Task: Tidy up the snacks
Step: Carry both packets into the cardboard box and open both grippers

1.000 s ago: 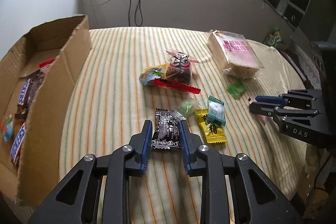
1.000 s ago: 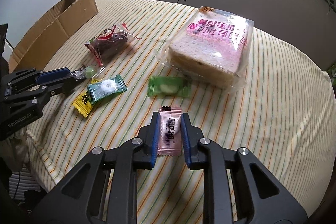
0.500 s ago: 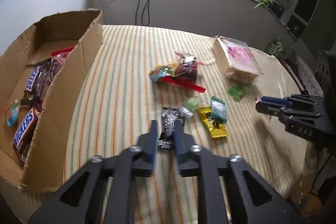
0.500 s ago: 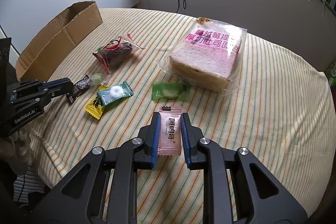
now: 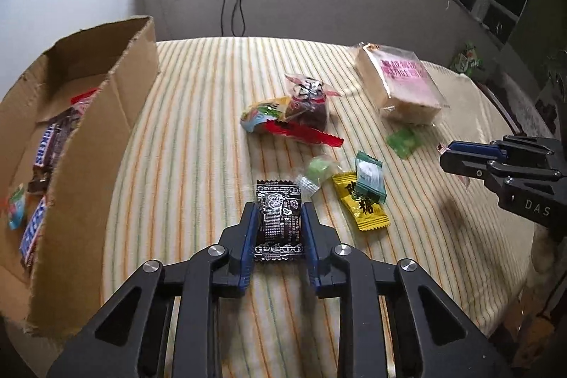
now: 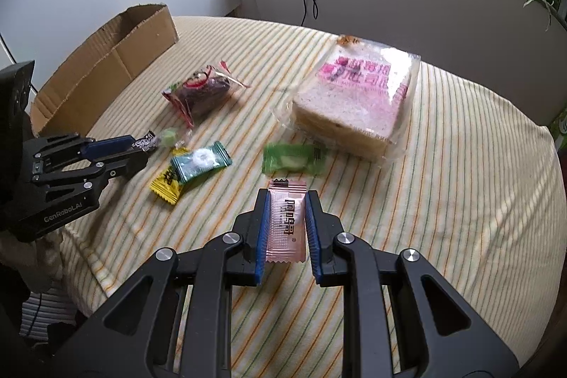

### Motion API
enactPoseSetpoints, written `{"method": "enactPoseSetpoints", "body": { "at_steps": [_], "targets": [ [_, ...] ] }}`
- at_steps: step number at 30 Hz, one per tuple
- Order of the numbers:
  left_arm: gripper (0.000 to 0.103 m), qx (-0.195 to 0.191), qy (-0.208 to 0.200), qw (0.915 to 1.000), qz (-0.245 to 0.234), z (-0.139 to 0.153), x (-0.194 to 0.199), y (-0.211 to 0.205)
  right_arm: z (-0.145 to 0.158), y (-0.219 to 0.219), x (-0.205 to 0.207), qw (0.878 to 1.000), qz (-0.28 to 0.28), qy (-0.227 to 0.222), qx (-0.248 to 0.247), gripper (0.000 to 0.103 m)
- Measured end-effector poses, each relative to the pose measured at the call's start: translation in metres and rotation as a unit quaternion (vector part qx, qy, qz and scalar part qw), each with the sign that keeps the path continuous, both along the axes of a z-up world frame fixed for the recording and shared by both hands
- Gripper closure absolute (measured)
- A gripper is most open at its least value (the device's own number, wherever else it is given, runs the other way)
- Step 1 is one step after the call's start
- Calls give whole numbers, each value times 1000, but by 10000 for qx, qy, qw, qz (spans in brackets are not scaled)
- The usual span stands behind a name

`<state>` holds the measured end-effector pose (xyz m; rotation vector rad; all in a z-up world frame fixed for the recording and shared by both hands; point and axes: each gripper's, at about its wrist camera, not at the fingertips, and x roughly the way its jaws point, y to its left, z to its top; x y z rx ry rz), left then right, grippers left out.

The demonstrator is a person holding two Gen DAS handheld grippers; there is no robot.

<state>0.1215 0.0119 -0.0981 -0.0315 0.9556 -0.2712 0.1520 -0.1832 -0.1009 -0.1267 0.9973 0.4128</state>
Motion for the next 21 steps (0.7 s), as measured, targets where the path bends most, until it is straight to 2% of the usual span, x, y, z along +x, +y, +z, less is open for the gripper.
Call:
{"method": "enactPoseSetpoints", "body": {
  "at_steps": [9, 21],
  "targets": [
    [80, -134, -359, 9990, 228, 28, -11, 20, 25, 26, 4, 9992, 279, -258, 131, 83],
    [80, -74, -914, 9921, 852, 69, -21, 82, 68, 108, 29, 9925, 952, -702, 308, 83]
  ]
}}
